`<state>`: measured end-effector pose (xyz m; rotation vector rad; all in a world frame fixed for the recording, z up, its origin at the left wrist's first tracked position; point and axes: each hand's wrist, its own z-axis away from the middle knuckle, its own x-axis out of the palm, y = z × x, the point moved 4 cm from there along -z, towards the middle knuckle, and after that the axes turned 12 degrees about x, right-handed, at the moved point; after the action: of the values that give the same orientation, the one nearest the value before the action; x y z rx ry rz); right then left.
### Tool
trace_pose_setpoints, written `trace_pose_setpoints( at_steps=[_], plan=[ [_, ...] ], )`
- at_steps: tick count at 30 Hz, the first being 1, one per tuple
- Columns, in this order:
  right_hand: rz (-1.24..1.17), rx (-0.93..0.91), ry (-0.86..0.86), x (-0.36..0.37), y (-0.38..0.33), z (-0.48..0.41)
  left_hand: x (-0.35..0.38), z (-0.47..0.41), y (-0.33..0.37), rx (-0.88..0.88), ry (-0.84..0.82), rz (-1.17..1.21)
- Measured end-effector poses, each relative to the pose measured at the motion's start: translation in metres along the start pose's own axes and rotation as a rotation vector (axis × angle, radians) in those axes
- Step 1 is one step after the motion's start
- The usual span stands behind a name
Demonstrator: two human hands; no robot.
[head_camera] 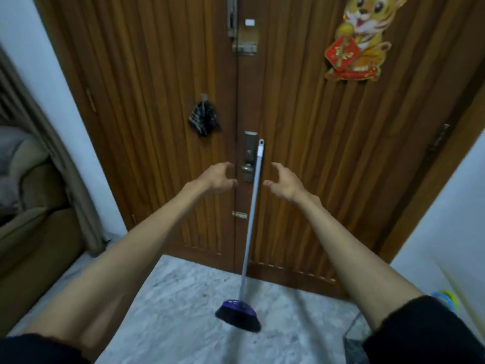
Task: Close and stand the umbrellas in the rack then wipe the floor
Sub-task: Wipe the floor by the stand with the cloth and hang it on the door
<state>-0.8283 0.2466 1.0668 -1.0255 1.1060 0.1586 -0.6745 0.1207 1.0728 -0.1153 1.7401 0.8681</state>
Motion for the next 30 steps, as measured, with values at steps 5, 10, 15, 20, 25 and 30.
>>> trace_pose_setpoints(
  at_steps=[5, 10, 15, 20, 25, 30],
  plan=[
    [-0.081, -0.149, 0.061, 0.023, -0.116, -0.027, -0.105, -0.007, -0.062, 0.004, 0.159, -0.023],
    [-0.162, -0.245, 0.209, 0.038, -0.19, -0.054, -0.18, -0.024, -0.115, 0.053, 0.361, 0.008],
    [-0.113, -0.233, 0.28, 0.055, -0.226, -0.105, -0.201, -0.068, -0.171, 0.038, 0.408, 0.083],
    [-0.094, -0.198, 0.271, 0.078, -0.239, -0.181, -0.2, -0.122, -0.209, 0.028, 0.39, 0.113],
    [-0.113, -0.136, 0.281, 0.095, -0.261, -0.294, -0.203, -0.211, -0.249, 0.029, 0.34, 0.118],
    [-0.022, -0.098, 0.292, 0.096, -0.275, -0.386, -0.199, -0.31, -0.267, 0.019, 0.213, 0.12]
  ],
)
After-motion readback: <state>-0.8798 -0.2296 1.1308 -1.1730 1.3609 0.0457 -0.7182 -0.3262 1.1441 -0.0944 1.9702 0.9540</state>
